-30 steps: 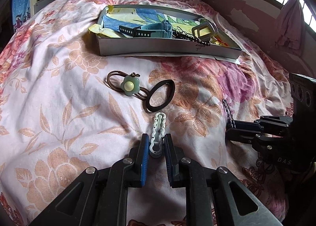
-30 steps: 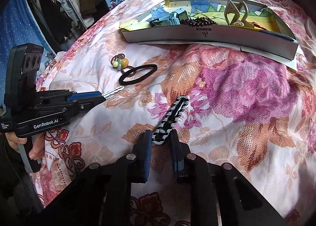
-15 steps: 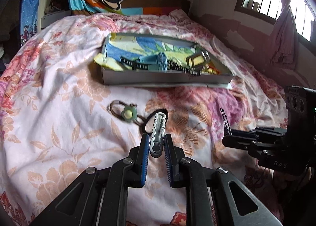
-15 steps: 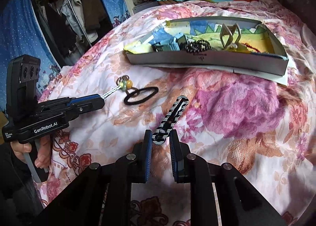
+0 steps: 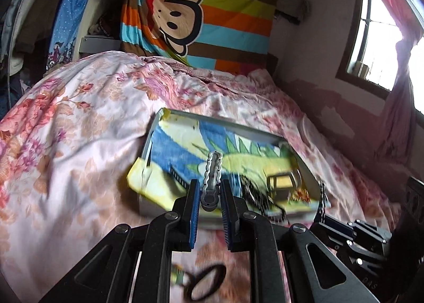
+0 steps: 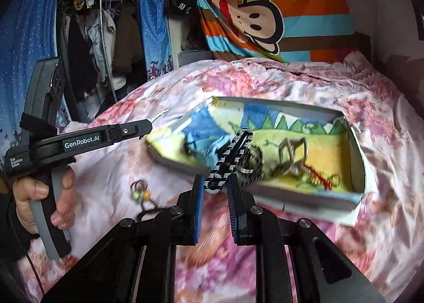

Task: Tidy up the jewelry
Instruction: 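Carry the hair clip and bead bracelet over the grey tray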

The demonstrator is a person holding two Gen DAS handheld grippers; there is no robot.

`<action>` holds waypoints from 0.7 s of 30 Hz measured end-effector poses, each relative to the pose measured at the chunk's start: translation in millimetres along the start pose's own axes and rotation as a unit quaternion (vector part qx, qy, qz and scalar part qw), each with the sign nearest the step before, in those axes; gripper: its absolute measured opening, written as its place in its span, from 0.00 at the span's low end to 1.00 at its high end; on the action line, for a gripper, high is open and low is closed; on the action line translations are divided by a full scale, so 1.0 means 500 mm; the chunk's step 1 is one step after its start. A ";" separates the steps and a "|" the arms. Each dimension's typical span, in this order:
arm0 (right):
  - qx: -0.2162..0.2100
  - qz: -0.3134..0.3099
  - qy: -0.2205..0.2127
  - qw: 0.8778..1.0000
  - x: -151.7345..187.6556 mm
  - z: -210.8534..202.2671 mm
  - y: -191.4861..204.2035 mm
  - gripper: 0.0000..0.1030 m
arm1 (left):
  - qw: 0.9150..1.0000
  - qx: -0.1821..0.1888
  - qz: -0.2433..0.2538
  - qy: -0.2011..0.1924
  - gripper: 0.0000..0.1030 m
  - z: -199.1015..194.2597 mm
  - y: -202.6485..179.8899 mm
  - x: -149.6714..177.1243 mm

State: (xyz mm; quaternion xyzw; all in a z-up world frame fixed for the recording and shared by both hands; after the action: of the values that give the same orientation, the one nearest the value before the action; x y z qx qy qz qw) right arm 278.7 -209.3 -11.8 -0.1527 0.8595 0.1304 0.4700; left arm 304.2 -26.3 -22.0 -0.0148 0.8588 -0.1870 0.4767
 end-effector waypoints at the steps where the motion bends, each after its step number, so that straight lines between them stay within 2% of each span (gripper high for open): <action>1: 0.003 0.000 -0.003 1.000 -0.010 0.011 -0.007 0.15 | 1.000 0.000 -0.008 -0.002 0.14 0.015 0.003 -0.007; 4: 0.011 0.003 -0.005 1.000 -0.024 0.037 -0.019 0.15 | 1.000 -0.004 -0.021 -0.003 0.14 0.051 0.018 -0.006; 7: 0.022 0.011 -0.010 1.000 -0.023 0.061 -0.039 0.15 | 1.000 -0.015 -0.022 0.017 0.14 0.086 0.035 0.008; 10: 0.026 0.035 -0.018 0.999 -0.008 0.071 -0.054 0.15 | 0.999 -0.010 -0.035 0.024 0.14 0.095 0.050 0.014; 14: 0.025 0.060 -0.007 0.998 0.013 0.098 -0.072 0.15 | 0.999 -0.011 -0.026 0.025 0.14 0.098 0.047 0.020; 21: 0.027 0.061 0.007 0.998 0.028 0.120 -0.071 0.15 | 0.999 -0.019 -0.015 0.048 0.14 0.119 0.047 0.038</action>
State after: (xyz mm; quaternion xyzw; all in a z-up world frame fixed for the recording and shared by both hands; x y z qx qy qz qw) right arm 331.3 -221.7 -57.8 -0.0880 0.8738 0.1349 0.4587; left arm 346.6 -26.5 -73.5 -0.0281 0.8836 -0.1784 0.4319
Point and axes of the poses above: each gripper's, at about its wrist camera, not at the fingertips, and z roughly the way its jaws point, y to its left, x to its underside, the point moved 4 cm from there along z, roughly the way its jaws point, and after that the axes turned 1 degree about -x, right-handed, at the moved point
